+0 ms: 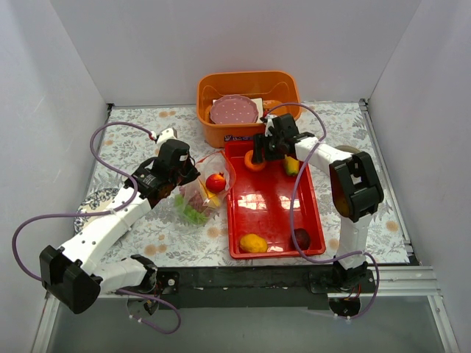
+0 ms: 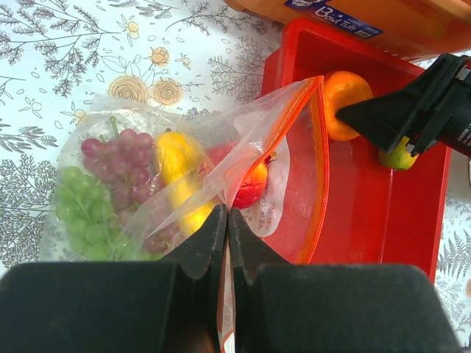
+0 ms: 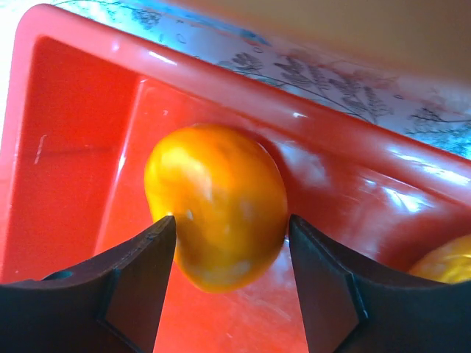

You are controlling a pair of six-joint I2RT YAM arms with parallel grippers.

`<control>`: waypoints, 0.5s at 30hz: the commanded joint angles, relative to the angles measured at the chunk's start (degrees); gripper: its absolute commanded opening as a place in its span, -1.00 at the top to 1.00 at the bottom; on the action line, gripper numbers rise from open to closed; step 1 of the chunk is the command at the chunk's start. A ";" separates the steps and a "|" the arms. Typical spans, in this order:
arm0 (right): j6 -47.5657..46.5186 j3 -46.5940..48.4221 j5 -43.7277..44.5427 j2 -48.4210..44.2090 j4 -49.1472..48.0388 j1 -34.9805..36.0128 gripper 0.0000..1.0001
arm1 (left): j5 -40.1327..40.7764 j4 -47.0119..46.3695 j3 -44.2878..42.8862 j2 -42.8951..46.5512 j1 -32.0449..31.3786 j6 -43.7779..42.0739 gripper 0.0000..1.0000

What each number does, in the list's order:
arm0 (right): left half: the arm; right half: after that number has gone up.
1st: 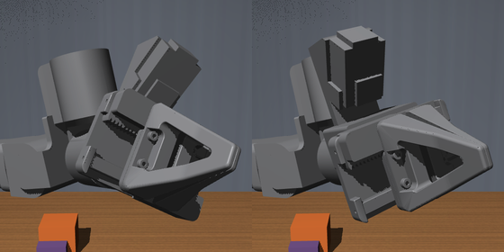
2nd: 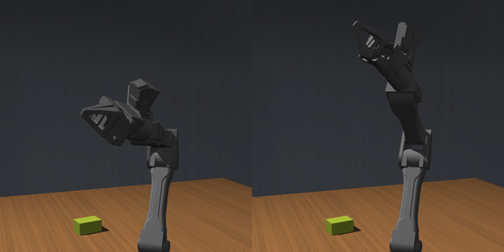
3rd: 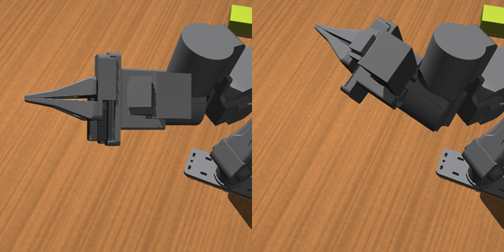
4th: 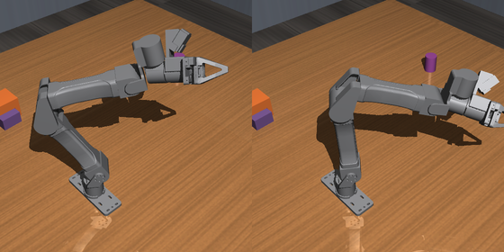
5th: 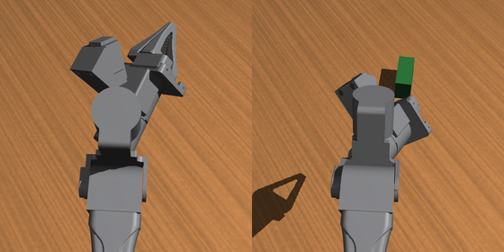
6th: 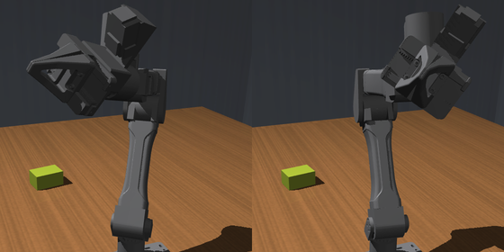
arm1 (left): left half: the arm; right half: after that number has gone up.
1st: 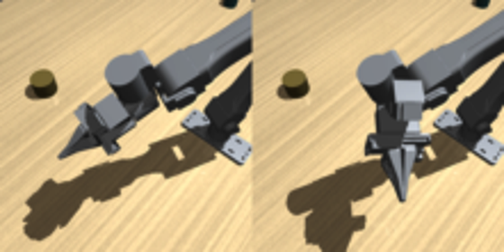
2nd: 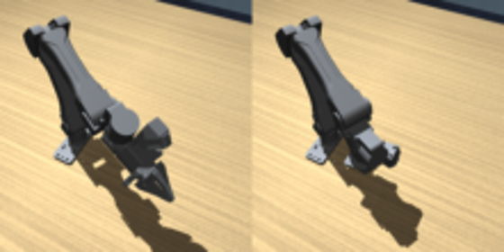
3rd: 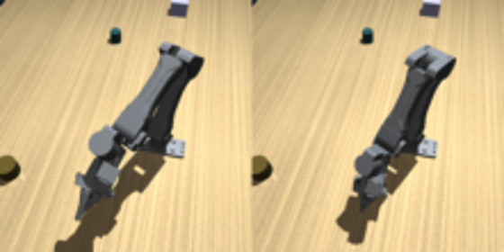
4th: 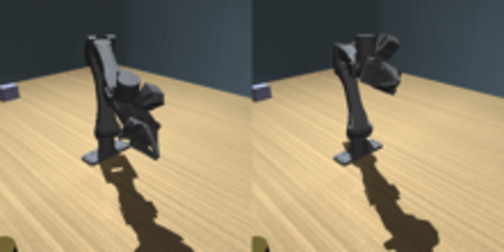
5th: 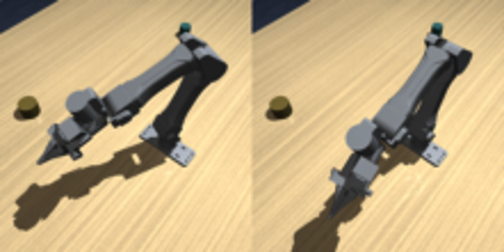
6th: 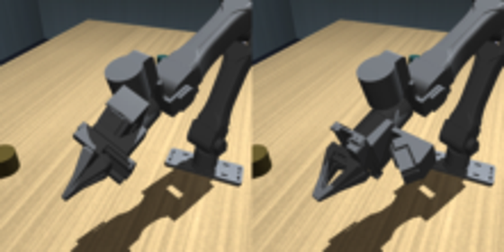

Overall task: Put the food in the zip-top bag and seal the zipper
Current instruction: Pick up the fake fruit from the bin.

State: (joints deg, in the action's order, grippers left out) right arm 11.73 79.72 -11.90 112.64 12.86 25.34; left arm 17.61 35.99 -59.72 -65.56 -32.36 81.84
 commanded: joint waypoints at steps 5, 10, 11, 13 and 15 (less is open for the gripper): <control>0.76 -1.41 -2.51 2.85 9.11 3.40 -0.40 | 0.85 0.31 0.31 2.81 0.37 -0.63 1.00; 0.84 -1.41 -2.78 3.29 9.11 3.66 0.02 | 0.76 0.49 0.75 3.16 0.28 -0.63 1.00; 0.84 -1.67 -2.78 3.20 9.02 3.75 0.32 | 0.76 0.57 0.75 3.24 0.28 -0.55 1.00; 1.02 -2.11 -2.60 2.59 9.11 3.92 0.41 | 0.76 0.58 0.75 3.51 0.28 -0.55 1.00; 1.19 -3.25 -2.25 1.80 8.67 4.01 0.43 | 0.85 0.66 1.01 3.86 0.28 -0.46 1.00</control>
State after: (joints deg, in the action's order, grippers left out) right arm 11.79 79.75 -12.12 112.66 12.29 27.77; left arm 17.58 36.07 -59.37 -64.16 -32.36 81.84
